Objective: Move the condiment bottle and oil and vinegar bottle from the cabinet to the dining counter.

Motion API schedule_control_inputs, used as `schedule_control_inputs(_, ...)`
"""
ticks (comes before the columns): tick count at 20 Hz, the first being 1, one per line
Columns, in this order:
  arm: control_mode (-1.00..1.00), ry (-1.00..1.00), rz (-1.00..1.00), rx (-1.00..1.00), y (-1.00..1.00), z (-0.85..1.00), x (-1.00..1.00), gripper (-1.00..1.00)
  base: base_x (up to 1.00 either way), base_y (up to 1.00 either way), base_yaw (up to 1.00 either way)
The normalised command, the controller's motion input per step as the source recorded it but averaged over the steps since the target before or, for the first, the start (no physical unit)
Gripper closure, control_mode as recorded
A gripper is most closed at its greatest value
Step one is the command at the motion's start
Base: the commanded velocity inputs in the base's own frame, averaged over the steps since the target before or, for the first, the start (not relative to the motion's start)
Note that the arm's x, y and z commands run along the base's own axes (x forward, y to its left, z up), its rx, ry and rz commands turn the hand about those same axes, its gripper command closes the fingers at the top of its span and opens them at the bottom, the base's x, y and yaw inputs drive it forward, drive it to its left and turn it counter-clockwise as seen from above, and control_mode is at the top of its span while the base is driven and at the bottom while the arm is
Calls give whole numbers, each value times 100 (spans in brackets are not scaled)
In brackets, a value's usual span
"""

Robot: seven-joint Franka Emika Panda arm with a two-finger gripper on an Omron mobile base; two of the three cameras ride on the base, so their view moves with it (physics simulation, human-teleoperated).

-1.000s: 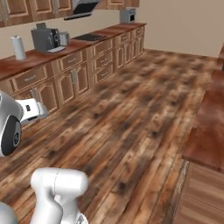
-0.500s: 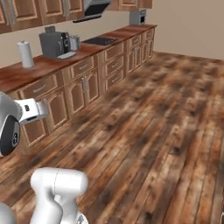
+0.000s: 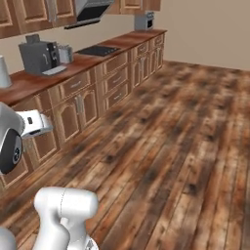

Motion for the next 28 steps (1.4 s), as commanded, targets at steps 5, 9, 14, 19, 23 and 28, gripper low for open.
schedule_control_inputs(5, 100, 0, 0, 0, 0, 0, 0, -100, 100, 0, -7)
schedule_control_inputs(9, 100, 0, 0, 0, 0, 0, 0, -100, 100, 0, -2)
schedule_control_inputs(14, 100, 0, 0, 0, 0, 0, 0, -100, 100, 0, 0)
schedule_control_inputs(19, 100, 0, 0, 0, 0, 0, 0, -100, 100, -1, 0)
schedule_control_inputs(23, 100, 0, 0, 0, 0, 0, 0, -100, 100, -2, 0)
schedule_control_inputs(28, 100, 0, 0, 0, 0, 0, 0, -100, 100, -2, 1)
